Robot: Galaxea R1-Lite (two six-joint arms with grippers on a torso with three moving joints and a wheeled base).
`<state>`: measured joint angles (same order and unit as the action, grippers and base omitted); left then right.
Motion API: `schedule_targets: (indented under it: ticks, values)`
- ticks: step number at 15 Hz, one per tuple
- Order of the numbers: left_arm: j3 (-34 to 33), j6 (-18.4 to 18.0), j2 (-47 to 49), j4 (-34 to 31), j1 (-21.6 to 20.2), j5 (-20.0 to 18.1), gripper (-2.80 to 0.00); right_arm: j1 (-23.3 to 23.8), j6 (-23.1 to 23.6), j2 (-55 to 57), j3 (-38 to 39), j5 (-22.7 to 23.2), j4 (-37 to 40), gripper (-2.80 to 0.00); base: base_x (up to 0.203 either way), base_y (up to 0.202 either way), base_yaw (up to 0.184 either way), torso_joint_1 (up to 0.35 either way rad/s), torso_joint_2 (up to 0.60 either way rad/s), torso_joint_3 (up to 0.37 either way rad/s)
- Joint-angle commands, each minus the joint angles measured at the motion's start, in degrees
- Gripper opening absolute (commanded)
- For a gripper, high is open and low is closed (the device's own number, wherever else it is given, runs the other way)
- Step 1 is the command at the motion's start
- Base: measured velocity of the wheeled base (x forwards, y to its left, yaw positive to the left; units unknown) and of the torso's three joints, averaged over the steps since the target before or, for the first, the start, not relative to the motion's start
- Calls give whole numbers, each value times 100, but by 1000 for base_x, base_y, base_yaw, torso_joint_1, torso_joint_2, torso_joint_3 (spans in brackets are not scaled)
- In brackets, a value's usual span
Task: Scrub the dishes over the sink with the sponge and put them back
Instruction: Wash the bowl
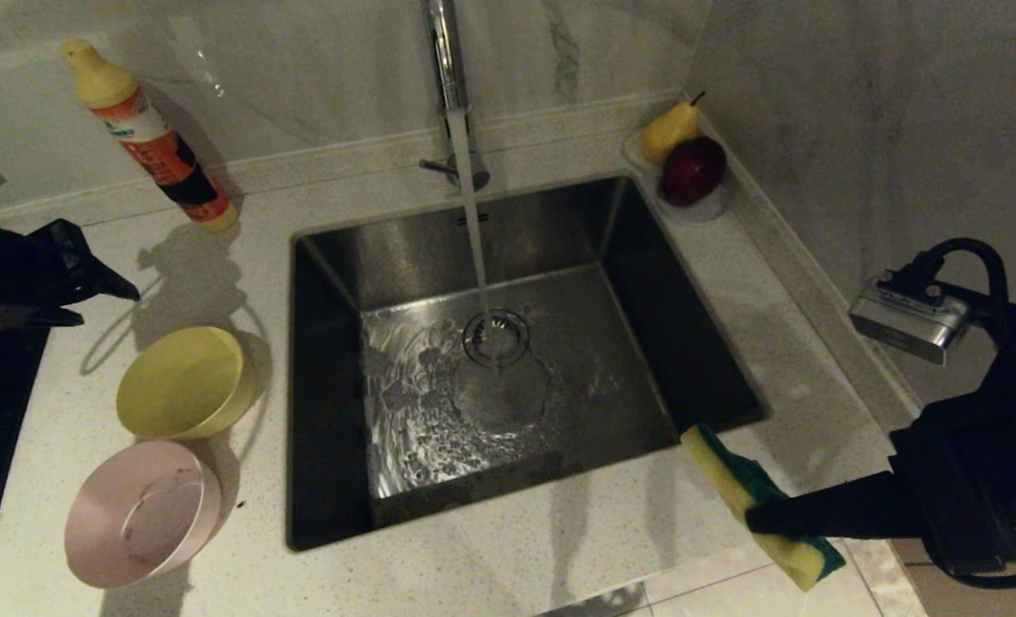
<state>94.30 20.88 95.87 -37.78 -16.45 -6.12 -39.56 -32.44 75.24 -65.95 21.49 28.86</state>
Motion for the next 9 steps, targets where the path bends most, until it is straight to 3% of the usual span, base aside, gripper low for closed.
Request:
schedule_targets:
  ticks: [1, 3, 9]
  values:
    - [15, 12, 288, -13, -8, 106, 0, 63, -8, 16, 3, 18, 6, -280, 0, 0, 0, 0, 0, 0]
    - [33, -1, 430, -3, -8, 501, 0, 98, -8, 17, 12, 22, 6, -280, 0, 0, 0, 0, 0, 0]
    - [-52, 21, 479, -13, 1, 463, 0, 107, -8, 41, 12, 22, 6, -280, 0, 0, 0, 0, 0, 0]
